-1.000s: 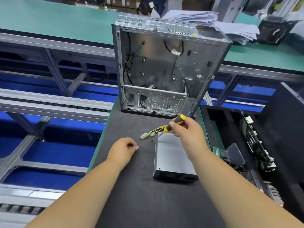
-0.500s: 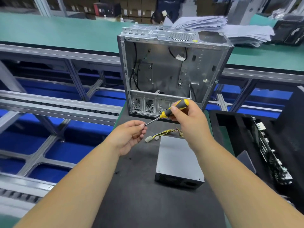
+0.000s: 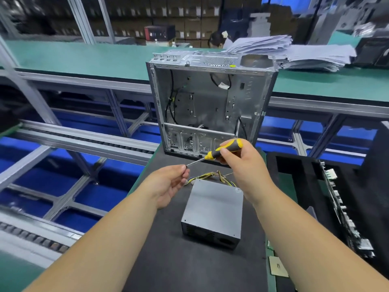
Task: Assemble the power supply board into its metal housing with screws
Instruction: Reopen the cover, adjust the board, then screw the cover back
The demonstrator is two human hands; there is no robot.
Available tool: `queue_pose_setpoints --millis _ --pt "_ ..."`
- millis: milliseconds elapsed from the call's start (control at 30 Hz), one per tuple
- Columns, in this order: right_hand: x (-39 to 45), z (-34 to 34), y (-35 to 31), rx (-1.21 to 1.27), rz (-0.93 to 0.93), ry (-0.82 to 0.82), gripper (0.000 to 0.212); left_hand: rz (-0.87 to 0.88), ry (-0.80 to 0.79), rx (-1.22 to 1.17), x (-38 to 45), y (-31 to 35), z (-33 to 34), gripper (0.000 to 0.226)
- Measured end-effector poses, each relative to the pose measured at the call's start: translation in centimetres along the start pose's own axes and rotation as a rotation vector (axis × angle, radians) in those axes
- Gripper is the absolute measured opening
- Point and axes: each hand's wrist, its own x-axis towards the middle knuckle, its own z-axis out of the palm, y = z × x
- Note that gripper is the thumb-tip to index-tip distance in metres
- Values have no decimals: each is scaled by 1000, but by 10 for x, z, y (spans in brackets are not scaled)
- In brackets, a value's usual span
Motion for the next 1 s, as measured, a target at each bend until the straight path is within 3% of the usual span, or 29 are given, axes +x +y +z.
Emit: queue_pose_setpoints --millis 367,633,800,1000 --pt "3 -15 6 66 16 0 4 -2 -55 13 4 -12 7 7" --pt "10 -15 21 -17 62 33 6 27 -28 111 17 -20 6 5" --pt "15 -16 27 -123 93 67 7 20 -93 153 28 -29 4 6" --pt "27 -20 28 -258 54 85 9 116 -155 368 39 -36 1 14"
